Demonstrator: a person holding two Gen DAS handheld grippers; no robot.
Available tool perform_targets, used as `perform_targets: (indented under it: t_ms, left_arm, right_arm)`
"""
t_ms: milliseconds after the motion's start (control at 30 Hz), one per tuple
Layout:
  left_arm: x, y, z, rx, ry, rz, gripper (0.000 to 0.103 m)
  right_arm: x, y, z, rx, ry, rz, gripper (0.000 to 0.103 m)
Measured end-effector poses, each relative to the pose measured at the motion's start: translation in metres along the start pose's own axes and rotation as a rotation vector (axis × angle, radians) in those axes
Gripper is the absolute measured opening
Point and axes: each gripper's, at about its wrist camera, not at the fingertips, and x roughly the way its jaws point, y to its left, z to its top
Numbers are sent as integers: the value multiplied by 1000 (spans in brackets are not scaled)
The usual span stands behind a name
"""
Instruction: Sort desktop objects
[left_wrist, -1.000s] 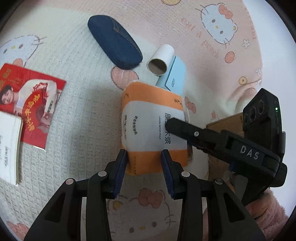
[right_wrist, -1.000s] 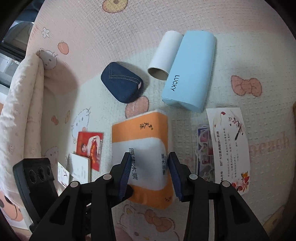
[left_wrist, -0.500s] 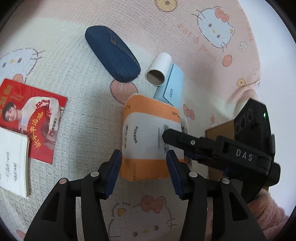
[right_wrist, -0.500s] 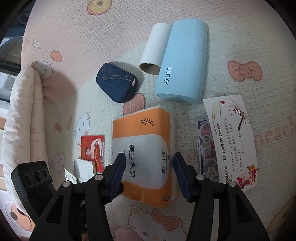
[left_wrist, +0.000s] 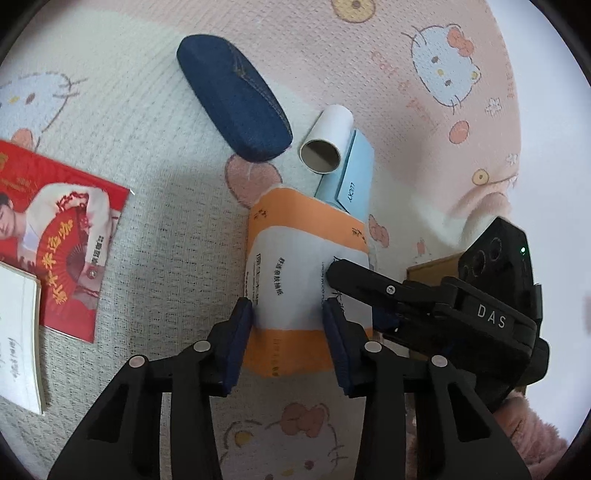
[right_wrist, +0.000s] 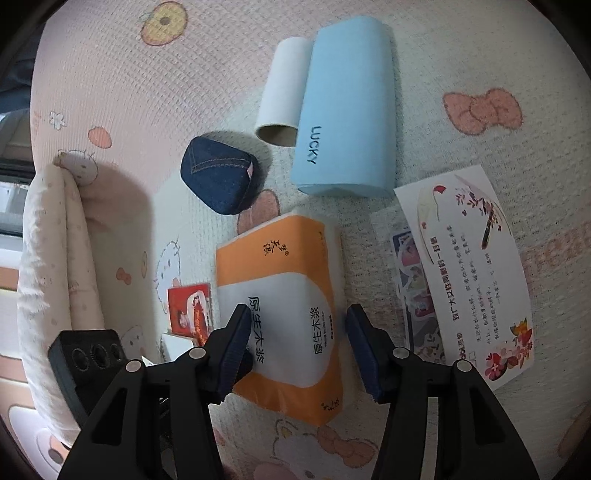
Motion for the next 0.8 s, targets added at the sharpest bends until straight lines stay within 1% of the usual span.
perform_targets:
  t_ms: [67,200,300,367,467,633,800]
  left_arm:
    - [-1,-1,0,-4,-1,-4,41]
    - [-10,-5,0,-1,-19,-12,40]
    - [-22,-16,1,25,-40,-22,40]
    - [-31,-28,3,40,-57,-43,40]
    - [-46,-48,5,74,-90,-78,39]
    - [-73,-87,2,156,-150,-104,40]
    - [-95,-115,-7,205,-202,-119,40]
  right_arm:
    - [-1,2,0,-17,-6,-15,48]
    - [-6,9,-2,-58,-8,-29,47]
    - [-16,17,-5,-96,-17,-27,47]
    - [-28,23,-6,-126,-34,-30,47]
    - [-56,34,-9,-182,-91,-26,47]
    - [-103,43,-13,-227,-180,1,47]
    - [-142,51,-25,-271,-251,45,47]
